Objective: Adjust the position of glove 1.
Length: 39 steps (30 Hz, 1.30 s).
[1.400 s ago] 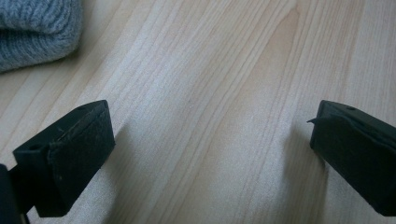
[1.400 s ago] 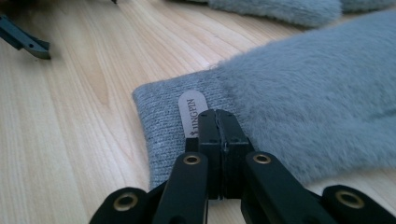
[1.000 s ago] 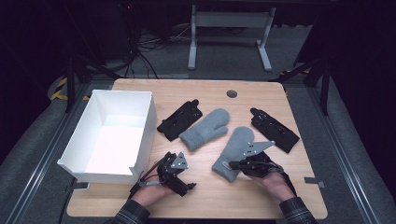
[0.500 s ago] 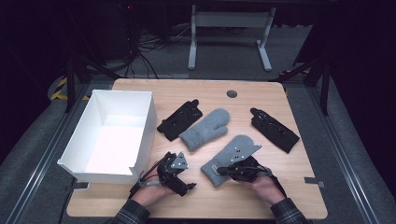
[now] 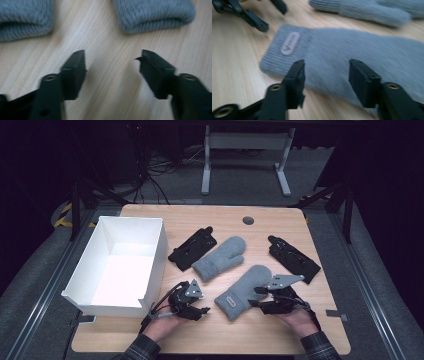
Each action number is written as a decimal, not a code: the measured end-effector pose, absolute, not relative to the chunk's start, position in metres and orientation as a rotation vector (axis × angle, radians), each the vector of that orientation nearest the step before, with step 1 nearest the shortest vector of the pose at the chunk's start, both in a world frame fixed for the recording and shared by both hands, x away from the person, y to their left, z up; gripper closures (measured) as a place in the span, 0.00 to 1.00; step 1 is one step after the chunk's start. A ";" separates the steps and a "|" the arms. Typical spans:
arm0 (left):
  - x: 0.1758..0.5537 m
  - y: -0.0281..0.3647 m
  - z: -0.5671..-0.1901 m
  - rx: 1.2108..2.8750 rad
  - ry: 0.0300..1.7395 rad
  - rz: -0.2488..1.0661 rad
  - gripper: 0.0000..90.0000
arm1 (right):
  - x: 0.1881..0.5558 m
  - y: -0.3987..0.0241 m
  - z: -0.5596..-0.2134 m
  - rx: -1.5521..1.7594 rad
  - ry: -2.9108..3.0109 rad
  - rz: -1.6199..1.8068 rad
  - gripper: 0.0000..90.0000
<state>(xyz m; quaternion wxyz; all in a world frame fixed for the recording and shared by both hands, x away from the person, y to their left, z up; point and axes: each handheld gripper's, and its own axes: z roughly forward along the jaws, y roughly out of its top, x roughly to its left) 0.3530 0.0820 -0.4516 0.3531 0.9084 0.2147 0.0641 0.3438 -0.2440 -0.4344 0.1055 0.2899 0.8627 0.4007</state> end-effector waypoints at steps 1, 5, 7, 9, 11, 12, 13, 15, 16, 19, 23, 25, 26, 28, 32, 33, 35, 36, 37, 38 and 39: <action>0.353 0.081 -0.448 2.338 0.555 0.156 0.67 | 0.343 -0.250 -0.435 0.874 2.530 1.166 0.43; 0.357 0.073 -0.436 2.324 0.549 0.114 0.96 | 0.341 -0.273 -0.439 0.950 2.467 1.127 0.32; 0.358 0.069 -0.433 2.320 0.541 0.104 1.00 | 0.339 -0.284 -0.442 0.993 2.435 1.102 0.25; 0.358 0.063 -0.430 2.344 0.536 0.103 1.00 | 0.337 -0.294 -0.446 1.025 2.412 1.084 0.23; 0.359 0.054 -0.426 2.336 0.518 0.101 1.00 | 0.335 -0.303 -0.450 1.056 2.383 1.065 0.20; 0.360 0.052 -0.424 2.338 0.504 0.109 1.00 | 0.335 -0.308 -0.452 1.074 2.379 1.054 0.20; 0.360 0.047 -0.423 2.325 0.497 0.104 1.00 | 0.334 -0.311 -0.453 1.087 2.373 1.050 0.19; 0.362 0.038 -0.420 2.338 0.471 0.103 1.00 | 0.334 -0.318 -0.455 1.108 2.355 1.036 0.19; 0.362 0.033 -0.419 2.333 0.473 0.097 1.00 | 0.334 -0.320 -0.456 1.110 2.345 1.024 0.18; 0.366 0.016 -0.417 2.323 0.437 0.088 1.00 | 0.337 -0.325 -0.460 1.110 2.330 1.004 0.17; 0.376 -0.004 -0.420 2.333 0.425 0.058 1.00 | 0.341 -0.328 -0.465 1.123 2.312 0.984 0.17; 0.380 -0.013 -0.424 2.349 0.424 0.060 1.00 | 0.341 -0.329 -0.466 1.122 2.304 0.980 0.17; 0.380 -0.013 -0.424 2.349 0.424 0.060 1.00 | 0.341 -0.329 -0.467 1.124 2.303 0.977 0.17; 0.385 -0.022 -0.432 2.376 0.422 0.044 1.00 | 0.342 -0.329 -0.468 1.131 2.300 0.975 0.17; 0.386 -0.024 -0.438 2.388 0.422 0.015 1.00 | 0.343 -0.329 -0.469 1.131 2.298 0.984 0.16; 0.386 -0.024 -0.438 2.393 0.427 0.002 1.00 | 0.343 -0.329 -0.469 1.135 2.299 0.989 0.16; 0.385 -0.023 -0.439 2.397 0.413 -0.003 1.00 | 0.343 -0.329 -0.469 1.137 2.301 0.990 0.16; 0.384 -0.022 -0.439 2.401 0.402 -0.002 1.00 | 0.343 -0.329 -0.469 1.140 2.302 0.990 0.16; 0.382 -0.020 -0.440 2.402 0.398 -0.007 1.00 | 0.344 -0.330 -0.469 1.144 2.302 0.990 0.15; 0.381 -0.019 -0.440 2.408 0.391 -0.015 1.00 | 0.344 -0.330 -0.469 1.146 2.301 0.990 0.15; 0.380 -0.018 -0.440 2.413 0.385 -0.019 1.00 | 0.344 -0.330 -0.469 1.147 2.303 0.989 0.14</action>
